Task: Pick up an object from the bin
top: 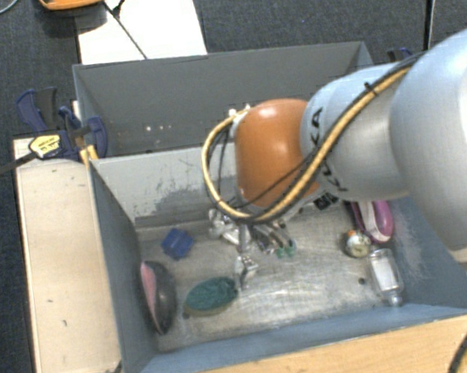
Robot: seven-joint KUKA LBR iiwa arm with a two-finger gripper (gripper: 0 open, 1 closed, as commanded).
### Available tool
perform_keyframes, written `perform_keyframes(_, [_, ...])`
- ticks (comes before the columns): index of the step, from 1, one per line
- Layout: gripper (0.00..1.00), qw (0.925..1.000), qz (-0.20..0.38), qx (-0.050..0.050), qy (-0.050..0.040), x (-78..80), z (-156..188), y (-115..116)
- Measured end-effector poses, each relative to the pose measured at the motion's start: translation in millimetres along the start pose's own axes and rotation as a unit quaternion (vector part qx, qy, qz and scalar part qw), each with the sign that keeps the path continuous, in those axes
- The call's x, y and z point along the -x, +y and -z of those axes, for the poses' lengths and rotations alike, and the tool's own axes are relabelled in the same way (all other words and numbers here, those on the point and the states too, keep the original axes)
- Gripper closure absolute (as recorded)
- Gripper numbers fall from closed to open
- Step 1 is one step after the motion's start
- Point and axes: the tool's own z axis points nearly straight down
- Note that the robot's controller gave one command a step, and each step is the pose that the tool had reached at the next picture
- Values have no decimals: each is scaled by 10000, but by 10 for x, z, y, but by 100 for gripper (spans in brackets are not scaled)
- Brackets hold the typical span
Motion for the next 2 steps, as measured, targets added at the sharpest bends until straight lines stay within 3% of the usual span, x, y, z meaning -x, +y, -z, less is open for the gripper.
perform_keyframes(1, [0,9959,898,-3,-60,385,144,694])
perform_keyframes(2, [0,9963,861,-22,-43,431,-194,788])
